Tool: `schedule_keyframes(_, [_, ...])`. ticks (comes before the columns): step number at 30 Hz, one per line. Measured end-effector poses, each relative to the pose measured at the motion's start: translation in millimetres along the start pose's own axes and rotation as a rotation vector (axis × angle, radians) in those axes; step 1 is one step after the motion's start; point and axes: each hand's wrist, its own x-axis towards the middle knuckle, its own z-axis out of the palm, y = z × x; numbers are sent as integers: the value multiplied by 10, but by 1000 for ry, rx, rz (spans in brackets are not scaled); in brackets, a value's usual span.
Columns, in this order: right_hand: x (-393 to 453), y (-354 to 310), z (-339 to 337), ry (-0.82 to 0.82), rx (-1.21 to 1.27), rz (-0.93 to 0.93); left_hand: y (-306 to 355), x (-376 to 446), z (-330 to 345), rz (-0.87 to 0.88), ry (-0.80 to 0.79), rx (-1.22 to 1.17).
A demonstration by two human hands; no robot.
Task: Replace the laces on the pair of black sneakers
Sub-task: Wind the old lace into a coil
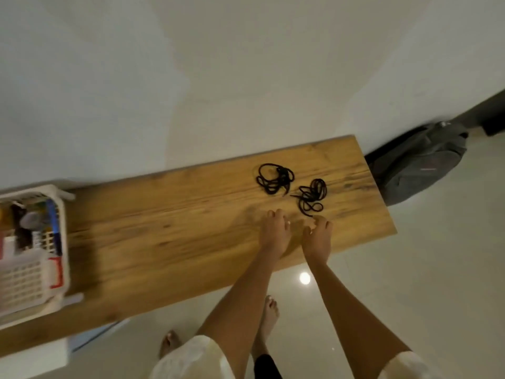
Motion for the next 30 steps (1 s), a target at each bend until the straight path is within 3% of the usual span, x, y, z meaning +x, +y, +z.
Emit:
schedule_keyframes(5, [588,376,-44,-100,-184,-45,202,276,373,-69,-61,59])
schedule_keyframes(9, [772,395,-24,-162,-148,-88,165,408,322,-204,-18,-8])
schedule_keyframes(12, [671,259,-128,-256,64,-118,217,349,146,-258,51,-139])
schedule_keyframes(16, [175,-266,-498,-226,480,-115,480,26,-229,-269,13,-324])
schedule_keyframes(20, [-598,-707,-859,-263,633,-191,694,-393,-729,-319,-20,-567])
schedule_keyframes(27, [-1856,-1630,-1733,-225,785,-341,851,-1552,-2260,-67,-59,-687])
schedule_keyframes(30, [-2179,-1967,-2123,-127,691,-481,925,-1998,-2881,60,-41,-650])
